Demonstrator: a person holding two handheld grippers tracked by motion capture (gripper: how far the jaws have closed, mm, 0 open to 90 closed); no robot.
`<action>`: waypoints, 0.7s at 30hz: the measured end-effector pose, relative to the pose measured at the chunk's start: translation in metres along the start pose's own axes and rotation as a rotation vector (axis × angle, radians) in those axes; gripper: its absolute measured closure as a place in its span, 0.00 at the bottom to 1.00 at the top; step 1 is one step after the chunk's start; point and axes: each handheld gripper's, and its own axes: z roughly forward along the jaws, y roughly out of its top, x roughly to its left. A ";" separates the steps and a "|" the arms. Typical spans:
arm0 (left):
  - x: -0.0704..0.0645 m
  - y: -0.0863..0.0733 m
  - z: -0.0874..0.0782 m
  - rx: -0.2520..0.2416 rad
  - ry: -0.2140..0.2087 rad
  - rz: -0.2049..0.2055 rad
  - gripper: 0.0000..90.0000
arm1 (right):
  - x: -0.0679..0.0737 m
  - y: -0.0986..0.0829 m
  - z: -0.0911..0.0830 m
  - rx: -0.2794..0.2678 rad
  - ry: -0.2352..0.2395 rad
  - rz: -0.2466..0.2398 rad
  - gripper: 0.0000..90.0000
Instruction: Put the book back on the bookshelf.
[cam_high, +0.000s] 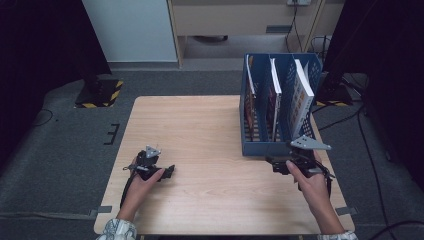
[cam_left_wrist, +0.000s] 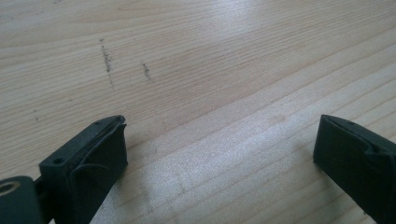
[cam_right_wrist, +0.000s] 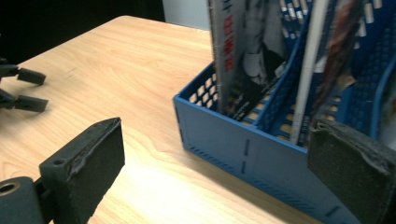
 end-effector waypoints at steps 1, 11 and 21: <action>0.000 0.000 0.000 0.000 0.001 0.000 0.02 | 0.001 0.000 0.001 0.003 0.005 -0.002 0.05; -0.001 0.000 0.000 0.000 0.000 -0.001 0.02 | 0.018 -0.004 0.011 0.028 0.045 -0.030 0.05; -0.001 0.000 0.000 0.001 -0.002 0.000 0.02 | 0.031 -0.006 0.021 0.051 0.071 -0.044 0.05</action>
